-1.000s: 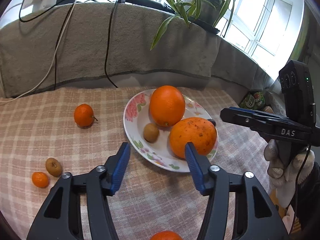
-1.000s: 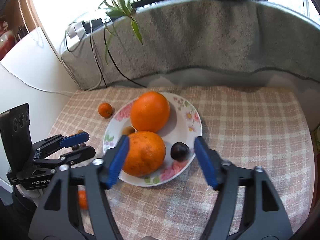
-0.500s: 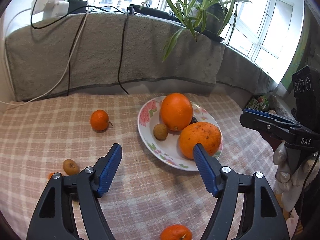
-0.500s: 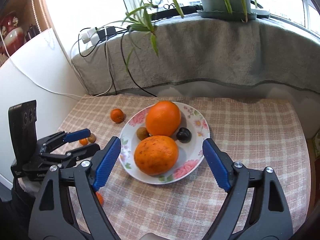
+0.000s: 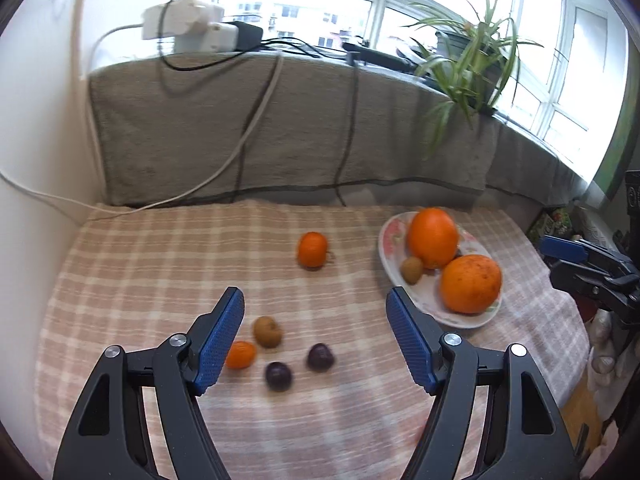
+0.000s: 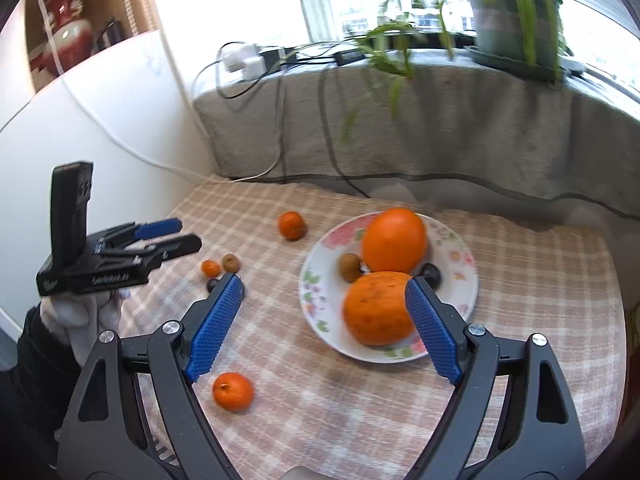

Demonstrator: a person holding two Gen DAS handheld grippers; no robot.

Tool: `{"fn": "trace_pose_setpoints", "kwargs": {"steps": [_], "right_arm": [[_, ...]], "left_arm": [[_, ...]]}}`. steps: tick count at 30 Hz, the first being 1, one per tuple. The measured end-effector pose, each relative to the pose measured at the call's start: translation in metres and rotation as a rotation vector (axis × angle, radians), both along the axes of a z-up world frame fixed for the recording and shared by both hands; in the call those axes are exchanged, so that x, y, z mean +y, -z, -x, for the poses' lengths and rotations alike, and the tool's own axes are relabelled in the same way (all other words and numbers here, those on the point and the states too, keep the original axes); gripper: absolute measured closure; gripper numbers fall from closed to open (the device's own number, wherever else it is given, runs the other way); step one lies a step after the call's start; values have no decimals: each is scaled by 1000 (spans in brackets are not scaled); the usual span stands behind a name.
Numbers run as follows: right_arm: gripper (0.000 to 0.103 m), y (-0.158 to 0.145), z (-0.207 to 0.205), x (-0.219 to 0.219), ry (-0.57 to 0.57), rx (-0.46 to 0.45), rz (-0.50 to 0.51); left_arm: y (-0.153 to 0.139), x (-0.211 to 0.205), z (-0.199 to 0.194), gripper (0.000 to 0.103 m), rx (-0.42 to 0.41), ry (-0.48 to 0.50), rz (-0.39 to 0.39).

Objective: Organize fruits
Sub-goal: 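Move both grippers back to the loose fruit on the table, then grasp a small tangerine with the left gripper while the right gripper grasps a dark plum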

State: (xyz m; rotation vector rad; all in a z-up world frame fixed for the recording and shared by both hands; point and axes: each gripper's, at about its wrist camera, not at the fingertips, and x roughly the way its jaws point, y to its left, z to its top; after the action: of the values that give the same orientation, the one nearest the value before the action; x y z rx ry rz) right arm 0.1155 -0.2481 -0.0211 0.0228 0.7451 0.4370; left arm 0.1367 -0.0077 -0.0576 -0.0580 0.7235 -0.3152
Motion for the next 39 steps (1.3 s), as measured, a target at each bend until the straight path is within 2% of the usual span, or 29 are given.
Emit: {"fn": "trace_pose_setpoints", "kwargs": {"steps": [8, 16, 30, 34, 39], "right_arm": [[17, 7, 0, 42, -109, 1, 63], [18, 26, -13, 82, -202, 37, 130], [51, 71, -52, 129, -309, 185, 198], [54, 82, -57, 139, -326, 205, 217], [62, 91, -62, 152, -345, 219, 247]], "left_arm": [[13, 44, 2, 30, 21, -59, -23], [39, 67, -1, 50, 83, -58, -7], [70, 64, -14, 66, 162, 3, -10], [73, 61, -18, 68, 171, 18, -6], [77, 58, -24, 72, 181, 33, -8]]}}
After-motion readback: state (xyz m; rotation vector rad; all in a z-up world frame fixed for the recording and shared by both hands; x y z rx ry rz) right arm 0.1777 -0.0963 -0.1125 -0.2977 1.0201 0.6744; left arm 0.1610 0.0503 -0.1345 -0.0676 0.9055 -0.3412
